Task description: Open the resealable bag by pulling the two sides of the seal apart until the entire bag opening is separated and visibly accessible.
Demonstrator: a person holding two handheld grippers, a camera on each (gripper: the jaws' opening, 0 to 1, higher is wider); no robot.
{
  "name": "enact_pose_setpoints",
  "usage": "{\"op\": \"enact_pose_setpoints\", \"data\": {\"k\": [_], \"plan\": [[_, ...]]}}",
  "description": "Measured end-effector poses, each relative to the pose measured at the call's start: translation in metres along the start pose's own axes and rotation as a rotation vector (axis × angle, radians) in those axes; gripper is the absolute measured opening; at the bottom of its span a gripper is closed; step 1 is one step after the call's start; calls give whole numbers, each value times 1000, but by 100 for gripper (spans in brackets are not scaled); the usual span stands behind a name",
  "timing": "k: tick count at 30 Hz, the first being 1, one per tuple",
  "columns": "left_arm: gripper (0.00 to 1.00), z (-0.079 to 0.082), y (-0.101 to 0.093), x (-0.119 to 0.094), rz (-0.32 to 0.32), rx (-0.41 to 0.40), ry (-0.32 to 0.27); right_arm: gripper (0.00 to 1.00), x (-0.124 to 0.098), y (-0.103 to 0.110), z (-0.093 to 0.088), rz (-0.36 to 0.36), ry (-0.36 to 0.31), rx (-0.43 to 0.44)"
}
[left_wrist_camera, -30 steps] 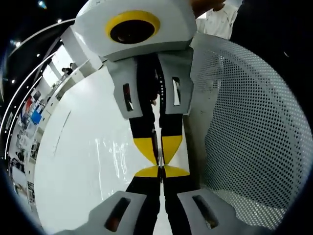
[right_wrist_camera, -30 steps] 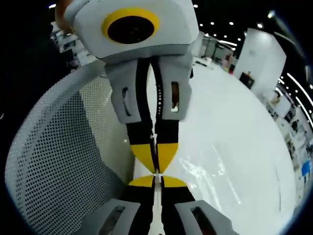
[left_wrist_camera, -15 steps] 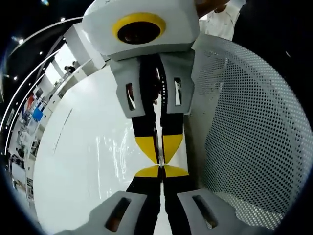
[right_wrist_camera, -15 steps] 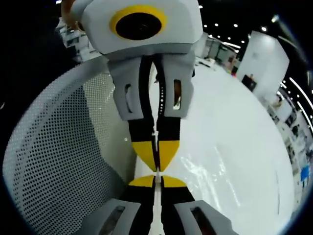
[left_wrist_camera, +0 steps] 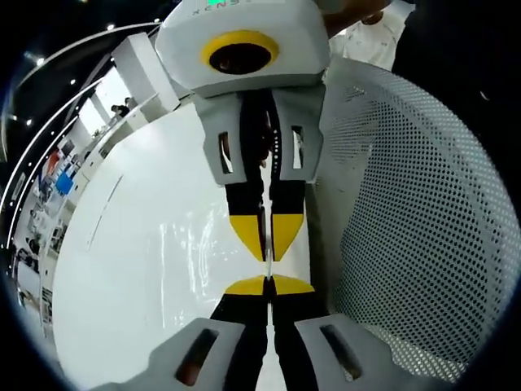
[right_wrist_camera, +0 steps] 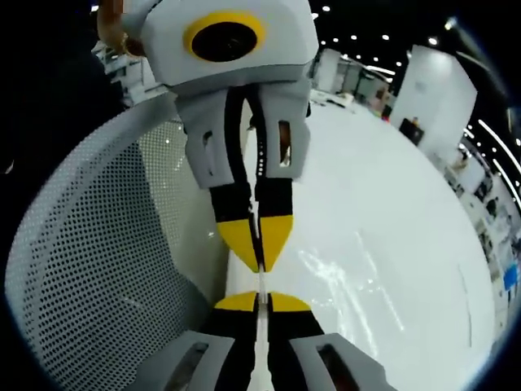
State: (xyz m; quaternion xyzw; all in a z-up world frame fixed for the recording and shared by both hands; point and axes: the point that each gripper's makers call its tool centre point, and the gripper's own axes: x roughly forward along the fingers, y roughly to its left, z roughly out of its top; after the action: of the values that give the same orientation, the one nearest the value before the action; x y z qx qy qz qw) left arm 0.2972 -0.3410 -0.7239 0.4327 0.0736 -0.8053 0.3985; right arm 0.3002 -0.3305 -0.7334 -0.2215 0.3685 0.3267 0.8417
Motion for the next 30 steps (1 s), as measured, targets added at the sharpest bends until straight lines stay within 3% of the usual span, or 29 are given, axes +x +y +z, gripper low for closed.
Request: {"op": "enact_pose_setpoints", "data": {"k": [9, 30], "plan": [[0, -7, -2, -5, 12, -52, 9, 0, -5, 2, -15, 9, 6, 46], [0, -7, -5, -7, 0, -44, 15, 0, -11, 3, -27, 13, 15, 41]]}}
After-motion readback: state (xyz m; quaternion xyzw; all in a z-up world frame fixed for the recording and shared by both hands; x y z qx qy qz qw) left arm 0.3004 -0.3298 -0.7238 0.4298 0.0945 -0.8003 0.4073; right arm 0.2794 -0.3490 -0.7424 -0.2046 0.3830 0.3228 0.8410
